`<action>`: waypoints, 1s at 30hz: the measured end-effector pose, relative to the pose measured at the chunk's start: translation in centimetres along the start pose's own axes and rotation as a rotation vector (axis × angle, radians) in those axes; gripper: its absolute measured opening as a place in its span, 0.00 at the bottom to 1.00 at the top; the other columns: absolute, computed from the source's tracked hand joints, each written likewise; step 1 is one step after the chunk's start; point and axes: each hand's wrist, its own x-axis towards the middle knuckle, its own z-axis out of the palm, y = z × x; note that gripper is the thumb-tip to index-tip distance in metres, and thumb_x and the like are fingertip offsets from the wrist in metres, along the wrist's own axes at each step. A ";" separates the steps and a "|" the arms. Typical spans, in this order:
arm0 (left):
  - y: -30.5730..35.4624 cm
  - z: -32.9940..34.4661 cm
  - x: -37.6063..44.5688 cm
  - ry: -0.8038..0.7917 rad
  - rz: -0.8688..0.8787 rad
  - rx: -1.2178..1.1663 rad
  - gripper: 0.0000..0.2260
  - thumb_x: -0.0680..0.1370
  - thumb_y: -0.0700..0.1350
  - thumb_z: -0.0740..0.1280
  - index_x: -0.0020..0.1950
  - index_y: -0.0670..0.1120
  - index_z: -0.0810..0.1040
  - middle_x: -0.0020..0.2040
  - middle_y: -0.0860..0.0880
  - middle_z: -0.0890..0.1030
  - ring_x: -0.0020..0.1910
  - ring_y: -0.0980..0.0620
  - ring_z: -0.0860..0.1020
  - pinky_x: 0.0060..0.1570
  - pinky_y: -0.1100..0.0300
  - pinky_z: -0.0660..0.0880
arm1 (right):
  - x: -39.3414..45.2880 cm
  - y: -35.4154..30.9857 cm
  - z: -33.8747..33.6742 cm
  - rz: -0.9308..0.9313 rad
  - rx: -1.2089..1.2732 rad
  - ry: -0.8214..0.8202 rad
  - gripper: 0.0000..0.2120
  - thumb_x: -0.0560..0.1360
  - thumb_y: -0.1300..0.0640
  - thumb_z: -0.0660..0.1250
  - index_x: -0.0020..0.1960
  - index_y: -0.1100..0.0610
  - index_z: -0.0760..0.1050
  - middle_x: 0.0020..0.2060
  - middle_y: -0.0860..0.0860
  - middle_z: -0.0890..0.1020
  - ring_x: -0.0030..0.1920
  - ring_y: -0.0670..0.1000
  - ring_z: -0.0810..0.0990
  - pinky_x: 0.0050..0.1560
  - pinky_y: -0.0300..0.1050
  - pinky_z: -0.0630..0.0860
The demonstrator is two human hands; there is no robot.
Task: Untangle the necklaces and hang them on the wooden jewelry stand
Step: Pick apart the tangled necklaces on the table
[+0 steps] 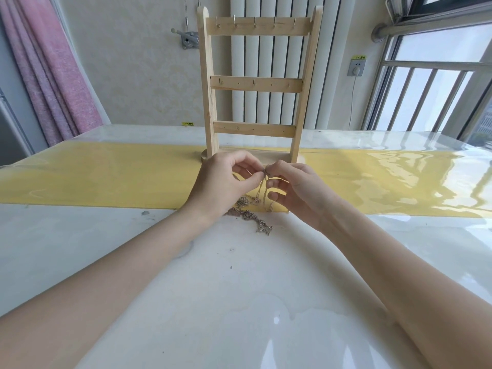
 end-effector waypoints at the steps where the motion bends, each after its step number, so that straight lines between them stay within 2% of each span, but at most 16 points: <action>1: 0.1 0.0 -0.1 0.017 0.029 0.044 0.07 0.72 0.39 0.72 0.39 0.50 0.80 0.34 0.57 0.80 0.35 0.62 0.76 0.36 0.72 0.70 | 0.0 0.0 0.0 0.000 -0.013 -0.006 0.09 0.76 0.65 0.63 0.37 0.60 0.75 0.35 0.50 0.73 0.34 0.47 0.71 0.35 0.40 0.67; 5: 0.0 0.1 -0.3 0.058 0.077 0.104 0.04 0.71 0.38 0.72 0.39 0.48 0.80 0.34 0.56 0.80 0.34 0.62 0.76 0.36 0.72 0.70 | 0.1 0.1 -0.1 0.002 -0.048 -0.026 0.09 0.76 0.65 0.63 0.38 0.60 0.76 0.36 0.50 0.73 0.35 0.47 0.70 0.35 0.40 0.68; 8: 0.0 0.0 -0.1 0.057 0.036 0.079 0.05 0.72 0.39 0.71 0.38 0.48 0.80 0.33 0.56 0.80 0.33 0.61 0.76 0.36 0.72 0.70 | 0.0 0.1 -0.1 0.004 -0.059 -0.024 0.09 0.76 0.65 0.64 0.37 0.60 0.76 0.38 0.50 0.73 0.35 0.47 0.70 0.34 0.40 0.67; 12: -0.3 0.0 0.3 0.025 -0.026 -0.024 0.10 0.73 0.37 0.70 0.36 0.51 0.78 0.34 0.56 0.79 0.33 0.62 0.75 0.38 0.72 0.72 | 0.0 0.1 -0.2 0.003 -0.083 -0.003 0.08 0.76 0.64 0.64 0.39 0.60 0.78 0.39 0.49 0.76 0.36 0.47 0.71 0.35 0.39 0.68; 16: -0.7 -0.1 0.6 -0.002 -0.090 -0.087 0.11 0.73 0.37 0.70 0.35 0.51 0.77 0.33 0.56 0.78 0.31 0.64 0.74 0.35 0.70 0.72 | 0.1 -0.1 -0.5 -0.077 -0.149 0.081 0.06 0.76 0.62 0.67 0.41 0.60 0.79 0.41 0.49 0.79 0.38 0.47 0.70 0.36 0.39 0.68; 19: -0.9 0.0 0.6 -0.004 -0.090 -0.067 0.11 0.73 0.38 0.70 0.36 0.52 0.78 0.33 0.56 0.79 0.31 0.64 0.74 0.34 0.71 0.71 | 0.1 -0.3 -0.7 -0.134 -0.256 0.106 0.05 0.74 0.60 0.70 0.40 0.61 0.80 0.39 0.52 0.77 0.38 0.49 0.69 0.36 0.40 0.67; 21: -1.0 0.0 0.6 -0.002 -0.083 -0.050 0.11 0.74 0.38 0.71 0.36 0.53 0.77 0.34 0.56 0.79 0.32 0.64 0.74 0.34 0.71 0.71 | 0.1 -0.2 -0.6 -0.142 -0.328 0.105 0.06 0.73 0.60 0.71 0.38 0.59 0.80 0.35 0.51 0.76 0.39 0.51 0.68 0.37 0.41 0.66; 23: -1.0 -0.1 0.6 -0.004 -0.066 -0.017 0.11 0.74 0.38 0.70 0.36 0.53 0.77 0.34 0.57 0.79 0.31 0.65 0.74 0.35 0.72 0.71 | 0.0 0.0 -0.5 -0.147 -0.357 0.094 0.06 0.72 0.59 0.72 0.37 0.58 0.80 0.35 0.52 0.76 0.39 0.53 0.67 0.37 0.43 0.66; 27: -0.8 -0.3 0.5 -0.054 -0.031 0.078 0.09 0.73 0.39 0.70 0.36 0.51 0.78 0.34 0.58 0.79 0.34 0.64 0.75 0.39 0.72 0.71 | -0.1 -0.1 -0.4 -0.139 -0.409 0.090 0.06 0.72 0.60 0.72 0.37 0.58 0.80 0.38 0.55 0.77 0.37 0.53 0.66 0.37 0.44 0.66; 30: -0.7 -0.4 0.4 -0.102 -0.009 0.155 0.08 0.72 0.38 0.71 0.36 0.50 0.78 0.33 0.58 0.79 0.34 0.63 0.75 0.38 0.71 0.71 | -0.2 -0.1 -0.4 -0.138 -0.521 0.076 0.08 0.72 0.63 0.70 0.34 0.57 0.78 0.35 0.53 0.75 0.33 0.50 0.65 0.36 0.44 0.65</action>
